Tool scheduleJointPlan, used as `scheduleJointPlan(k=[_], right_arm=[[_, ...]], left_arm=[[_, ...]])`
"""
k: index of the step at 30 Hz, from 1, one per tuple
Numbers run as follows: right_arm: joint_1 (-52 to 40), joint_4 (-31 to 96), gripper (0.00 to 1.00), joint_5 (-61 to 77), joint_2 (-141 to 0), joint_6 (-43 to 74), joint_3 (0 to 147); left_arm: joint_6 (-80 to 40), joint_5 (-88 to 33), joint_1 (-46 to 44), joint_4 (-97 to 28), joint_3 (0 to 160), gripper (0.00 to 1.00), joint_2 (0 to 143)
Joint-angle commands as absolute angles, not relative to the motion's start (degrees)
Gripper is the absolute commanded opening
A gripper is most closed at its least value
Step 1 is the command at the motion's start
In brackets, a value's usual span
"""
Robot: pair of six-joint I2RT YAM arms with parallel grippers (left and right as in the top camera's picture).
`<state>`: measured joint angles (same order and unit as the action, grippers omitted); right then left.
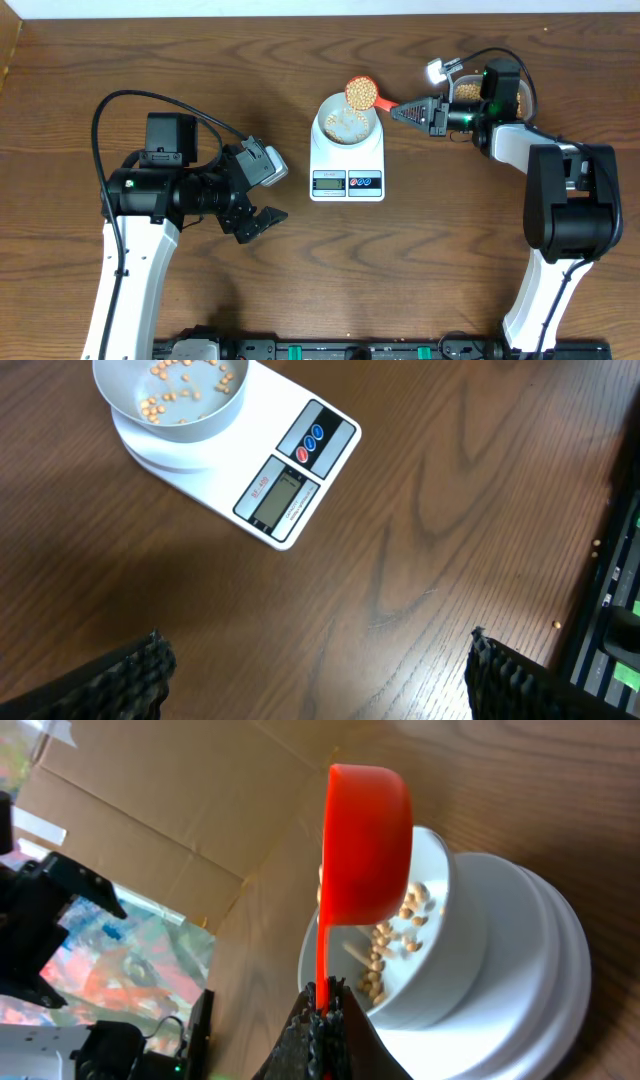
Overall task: Scoop item into bowl and weigh 50g on scale
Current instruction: 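Tilt the red scoop further over the bowl to pour more soybeans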
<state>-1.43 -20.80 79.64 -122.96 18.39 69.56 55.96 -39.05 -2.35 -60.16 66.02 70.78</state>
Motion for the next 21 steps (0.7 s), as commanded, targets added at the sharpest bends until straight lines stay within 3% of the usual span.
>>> scheduleJointPlan(k=[1,21], right_arm=[[-1.8,-20.1,0.01,79.6,-123.0,14.0,69.6],[-1.8,-19.7,0.01,79.6,-123.0,3.9,69.6]], left_arm=[[56.8,-39.2,-2.2,-60.3,66.9,0.95,71.0],[56.8,-39.2,-2.2,-60.3,66.9,0.95,71.0]])
